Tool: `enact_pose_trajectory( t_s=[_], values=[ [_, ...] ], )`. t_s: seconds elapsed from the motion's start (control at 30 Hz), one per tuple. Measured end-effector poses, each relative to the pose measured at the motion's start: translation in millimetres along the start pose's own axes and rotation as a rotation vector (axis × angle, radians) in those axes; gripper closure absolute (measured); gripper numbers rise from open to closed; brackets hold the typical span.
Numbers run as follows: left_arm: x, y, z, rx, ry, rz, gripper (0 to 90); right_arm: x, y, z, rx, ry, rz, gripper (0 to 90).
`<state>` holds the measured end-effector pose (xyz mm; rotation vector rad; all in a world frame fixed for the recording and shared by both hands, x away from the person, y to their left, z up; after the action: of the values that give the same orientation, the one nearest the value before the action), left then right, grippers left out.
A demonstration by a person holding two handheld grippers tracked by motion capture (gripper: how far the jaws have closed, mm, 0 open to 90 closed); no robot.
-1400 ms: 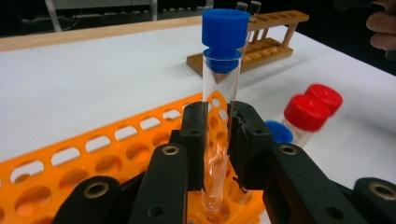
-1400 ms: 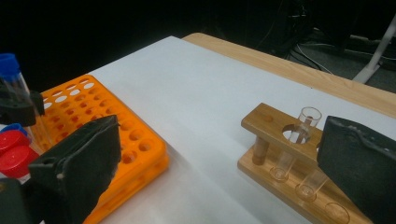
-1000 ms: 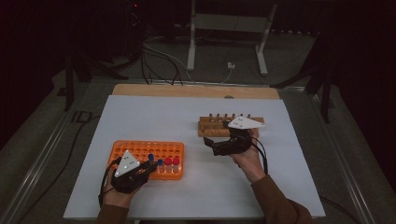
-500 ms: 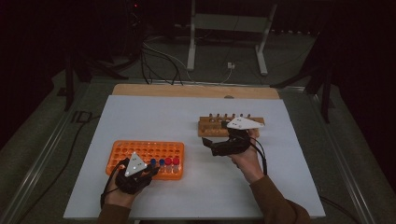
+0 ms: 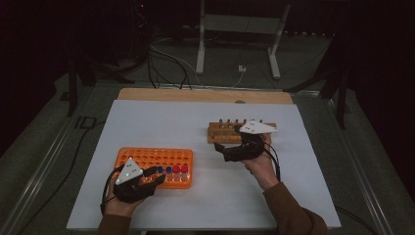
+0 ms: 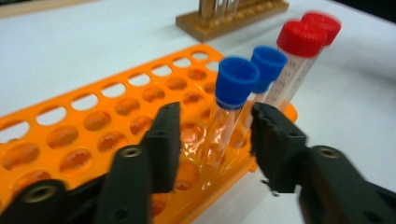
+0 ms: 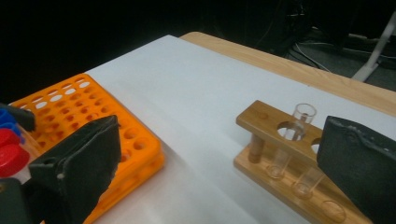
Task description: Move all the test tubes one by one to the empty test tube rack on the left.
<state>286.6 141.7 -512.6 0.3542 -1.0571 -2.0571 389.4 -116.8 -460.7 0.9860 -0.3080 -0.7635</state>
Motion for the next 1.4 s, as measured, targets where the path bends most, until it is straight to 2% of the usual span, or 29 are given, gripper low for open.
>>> enact_pose_trajectory(
  t_s=[0.13,0.27,0.4,0.57,0.7,0.77,0.97,1.13,1.4],
  values=[
    [-3.3,4.1,5.2,0.033,0.038,0.0,37.8,5.5,-0.4,-1.0,-0.005,-0.014,-0.002,0.0],
    [-8.9,7.1,8.8,0.061,0.066,0.031,25.4,9.9,-1.6,-3.8,-0.015,-0.023,-0.006,0.0],
    [-14.7,9.9,11.2,0.085,0.083,0.065,17.7,14.4,-1.3,-6.7,-0.019,-0.038,-0.007,0.0],
    [-19.7,12.4,13.8,0.108,0.105,0.083,9.6,19.0,-0.9,-9.3,-0.023,-0.048,-0.015,0.0],
    [-23.0,12.9,15.7,0.119,0.141,0.089,2.2,21.6,-1.0,-10.5,-0.019,-0.054,-0.024,0.0],
    [-25.8,14.1,18.5,0.137,0.17,0.1,1.5,23.0,-0.6,-11.3,-0.02,-0.062,-0.022,0.0],
    [-33.6,12.7,22.3,0.154,0.203,0.129,1.6,28.3,5.3,-11.5,-0.008,-0.076,-0.031,0.3],
    [-35.0,11.3,21.3,0.159,0.201,0.149,1.2,36.5,8.0,-15.9,-0.016,-0.094,-0.043,0.4],
    [-35.0,11.4,21.9,0.17,0.202,0.154,0.4,54.2,15.8,-20.9,-0.029,-0.121,-0.066,11.2]
  ],
)
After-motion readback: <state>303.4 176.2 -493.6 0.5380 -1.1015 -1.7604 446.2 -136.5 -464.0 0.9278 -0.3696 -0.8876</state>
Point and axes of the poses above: each handheld gripper's, and its own axes: z roughly backward along the jaws, y roughly out of its top, x roughly to its right, the point moved 8 cm from there along -z, roughly forward along the jaws, and after that the axes turned 7 degrees about -x, right-handed, at the moved point
